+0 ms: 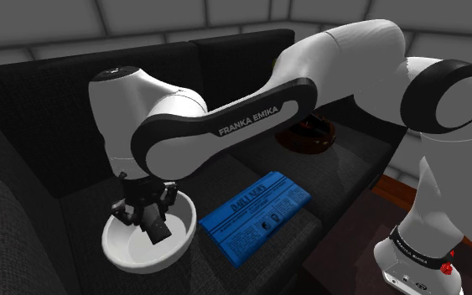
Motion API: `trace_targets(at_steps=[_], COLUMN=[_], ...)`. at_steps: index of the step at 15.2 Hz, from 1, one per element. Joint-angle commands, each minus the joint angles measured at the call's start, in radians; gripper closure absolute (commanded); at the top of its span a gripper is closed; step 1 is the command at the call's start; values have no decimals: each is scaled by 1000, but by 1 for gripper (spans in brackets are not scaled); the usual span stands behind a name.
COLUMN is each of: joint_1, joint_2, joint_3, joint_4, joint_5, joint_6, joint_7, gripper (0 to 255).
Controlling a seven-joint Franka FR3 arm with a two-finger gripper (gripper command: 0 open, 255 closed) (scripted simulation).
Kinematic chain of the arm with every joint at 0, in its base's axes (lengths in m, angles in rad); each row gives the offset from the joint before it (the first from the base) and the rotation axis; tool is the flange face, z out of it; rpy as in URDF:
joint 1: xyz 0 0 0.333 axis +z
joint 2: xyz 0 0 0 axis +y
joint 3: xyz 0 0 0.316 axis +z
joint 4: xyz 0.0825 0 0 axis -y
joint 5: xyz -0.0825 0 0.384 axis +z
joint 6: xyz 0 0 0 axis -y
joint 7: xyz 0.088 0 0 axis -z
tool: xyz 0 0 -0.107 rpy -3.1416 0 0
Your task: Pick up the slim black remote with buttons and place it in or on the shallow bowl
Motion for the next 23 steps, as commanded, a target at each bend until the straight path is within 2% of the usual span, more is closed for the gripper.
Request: trace_targets(at_steps=[1, 6, 7, 12, 16, 23], joint_1=[-1, -1, -1, -1, 2, 2], joint_2=[2, 2, 2, 2, -21, -21], joint_3=[-2, -2, -2, -2, 4, 4], joint_4=[-2, -2, -2, -2, 90, 90], joint_5=[-1, -1, -1, -1, 8, 8], joint_6=[4, 4, 3, 4, -110, -110], joint_7=[1, 1, 1, 1, -8, -8], gripper=[255, 255, 0, 0, 0, 0])
